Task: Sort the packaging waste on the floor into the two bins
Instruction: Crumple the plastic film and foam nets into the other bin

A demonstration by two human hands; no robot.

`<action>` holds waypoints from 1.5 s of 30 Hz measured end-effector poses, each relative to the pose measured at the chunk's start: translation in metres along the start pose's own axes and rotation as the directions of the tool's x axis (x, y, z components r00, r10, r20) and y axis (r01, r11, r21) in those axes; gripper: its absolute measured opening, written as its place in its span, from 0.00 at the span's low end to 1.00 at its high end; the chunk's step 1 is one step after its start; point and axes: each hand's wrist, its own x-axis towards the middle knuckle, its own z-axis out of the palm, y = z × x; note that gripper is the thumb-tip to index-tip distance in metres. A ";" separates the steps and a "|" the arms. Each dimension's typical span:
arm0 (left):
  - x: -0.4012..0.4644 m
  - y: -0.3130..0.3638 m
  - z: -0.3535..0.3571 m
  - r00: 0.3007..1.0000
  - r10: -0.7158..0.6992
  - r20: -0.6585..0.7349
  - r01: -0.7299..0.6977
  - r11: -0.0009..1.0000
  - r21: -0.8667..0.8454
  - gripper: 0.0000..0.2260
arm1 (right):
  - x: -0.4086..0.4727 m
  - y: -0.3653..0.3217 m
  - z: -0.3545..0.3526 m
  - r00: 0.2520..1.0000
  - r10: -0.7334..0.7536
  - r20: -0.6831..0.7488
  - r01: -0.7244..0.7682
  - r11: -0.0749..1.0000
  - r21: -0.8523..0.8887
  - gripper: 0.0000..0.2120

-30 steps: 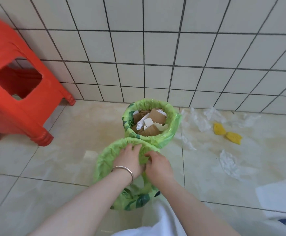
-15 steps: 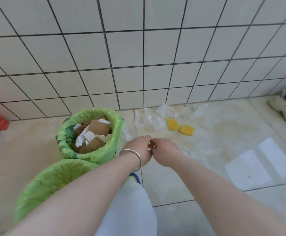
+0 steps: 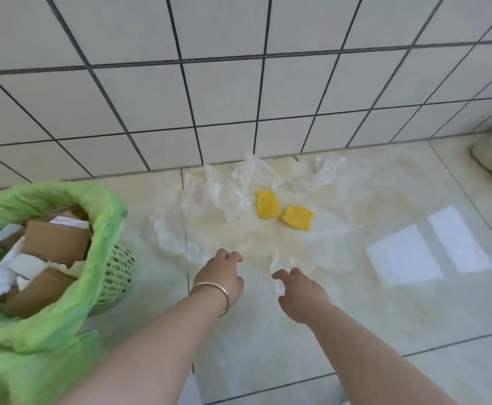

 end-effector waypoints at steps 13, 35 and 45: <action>0.062 -0.049 -0.003 0.956 -0.200 -0.214 0.225 0.969 0.099 0.21 | 0.055 0.028 0.018 0.999 -0.009 -0.047 0.002 0.990 -0.139 0.40; 0.099 -0.101 -0.002 0.926 -0.376 -0.047 0.370 0.924 -0.095 0.17 | 0.110 0.017 0.019 0.986 -0.056 -0.160 0.061 0.998 0.029 0.17; 0.080 -0.071 0.010 0.963 0.186 -0.196 -0.180 0.982 0.050 0.18 | 0.105 0.020 -0.009 0.942 0.002 -0.335 0.118 0.934 0.337 0.12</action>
